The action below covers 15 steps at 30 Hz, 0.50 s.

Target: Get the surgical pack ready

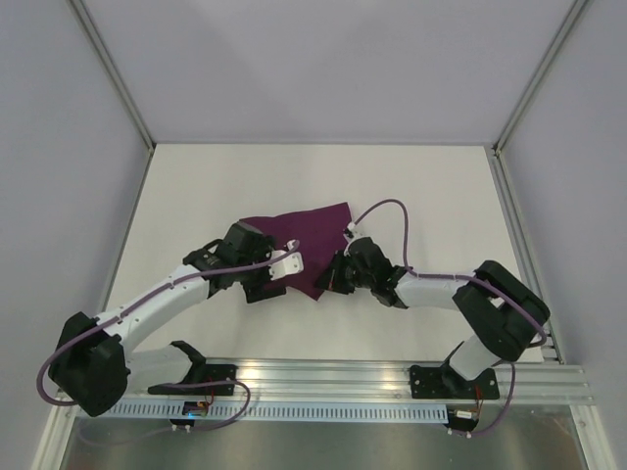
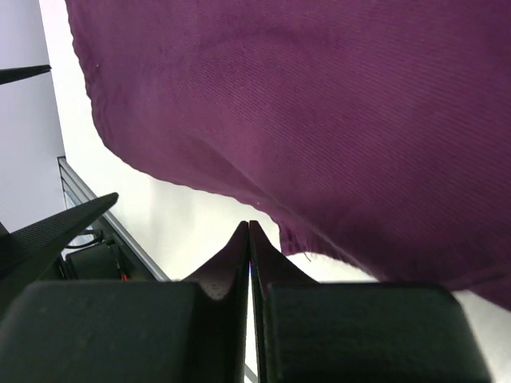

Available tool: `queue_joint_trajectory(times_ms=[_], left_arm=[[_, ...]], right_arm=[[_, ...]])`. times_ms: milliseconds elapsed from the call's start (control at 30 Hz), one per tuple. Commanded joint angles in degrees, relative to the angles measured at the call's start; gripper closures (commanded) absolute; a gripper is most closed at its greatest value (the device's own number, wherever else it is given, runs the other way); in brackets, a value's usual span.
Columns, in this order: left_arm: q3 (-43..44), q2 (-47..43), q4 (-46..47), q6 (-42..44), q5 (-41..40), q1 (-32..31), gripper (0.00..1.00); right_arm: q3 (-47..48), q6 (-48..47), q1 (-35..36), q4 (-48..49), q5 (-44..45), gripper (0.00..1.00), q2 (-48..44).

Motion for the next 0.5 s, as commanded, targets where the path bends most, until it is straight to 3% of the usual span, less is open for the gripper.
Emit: queue_joint_trajectory(times_ms=[0, 167, 300, 467], left_arm=[[-1.53, 2.07, 7.13, -0.4, 2.71, -1.22, 0.02], [-1.81, 5.33, 11.97, -1.2, -3.36, -1.31, 0.13], [-0.31, 6.29, 11.62, -2.78, -1.79, -1.22, 0.36], [2.32, 9.19, 8.64, -5.41, 1.29, -1.31, 0.48]], right_arm=[[2.0, 3.19, 1.01, 9.62, 0.65, 0.99, 3.0], [2.35, 5.21, 2.15, 12.96, 0.74, 1.0, 7.22], [3.14, 6.0, 2.59, 14.28, 0.39, 0.99, 9.33], [3.67, 6.62, 2.86, 15.6, -0.14, 0.99, 11.44]])
